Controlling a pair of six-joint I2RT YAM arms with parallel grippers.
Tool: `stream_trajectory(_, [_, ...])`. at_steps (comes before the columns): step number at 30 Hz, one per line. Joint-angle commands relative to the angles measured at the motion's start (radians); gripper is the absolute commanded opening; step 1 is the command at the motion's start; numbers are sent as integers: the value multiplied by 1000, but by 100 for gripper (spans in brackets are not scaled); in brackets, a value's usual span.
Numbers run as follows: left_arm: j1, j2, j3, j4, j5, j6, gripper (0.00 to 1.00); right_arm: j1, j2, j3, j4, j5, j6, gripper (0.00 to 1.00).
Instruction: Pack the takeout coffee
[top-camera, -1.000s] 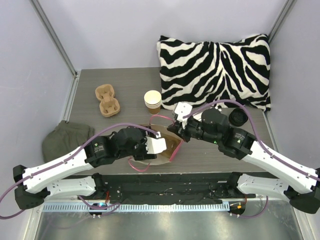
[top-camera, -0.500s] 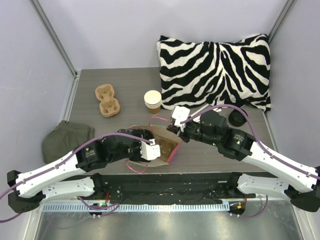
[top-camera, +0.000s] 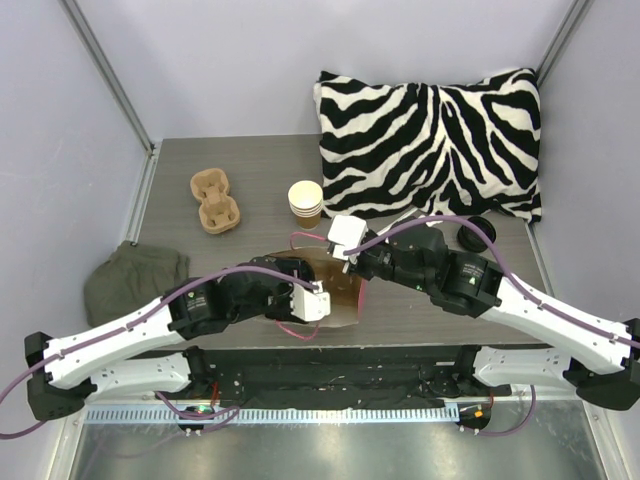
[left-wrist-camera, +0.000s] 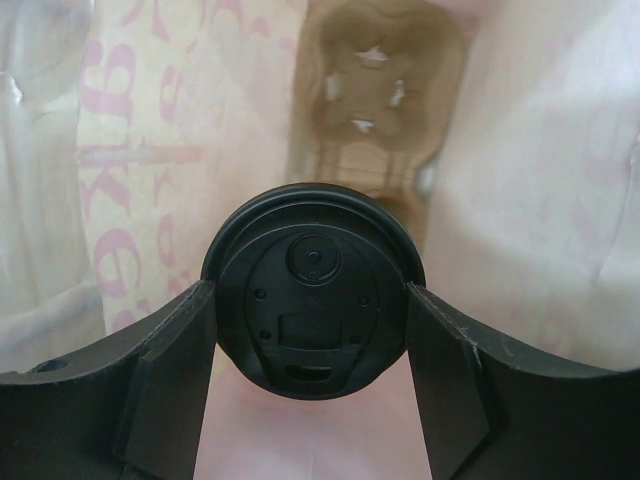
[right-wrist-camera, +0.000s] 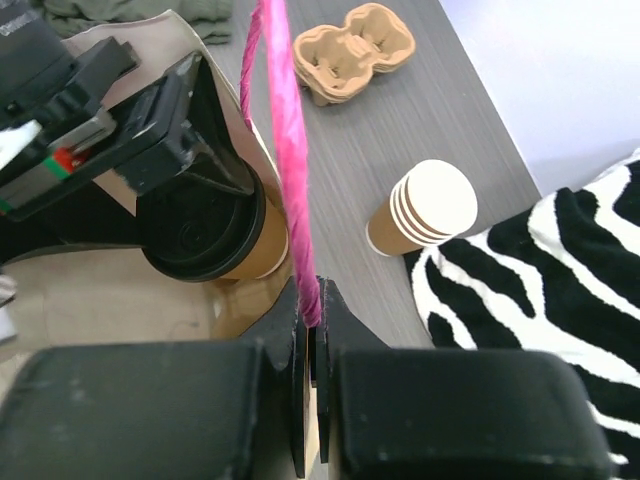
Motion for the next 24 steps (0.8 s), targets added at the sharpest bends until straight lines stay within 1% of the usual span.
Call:
stream_trajectory(1, [-2,-13,-46,86,-18,65,53,12,-24,6,77,34,-12,1])
stream_trajectory(7, [-2,-36,-128,144,-15,102,53,47,-28,-31,113,42,-29,1])
stream_trajectory(14, [-2,-47,-166,200,-22,116,53,67,-35,-49,110,16,-23,1])
stream_trajectory(24, [-1,-36,-189,170,-76,111,52,69,-36,-65,123,-15,-1,1])
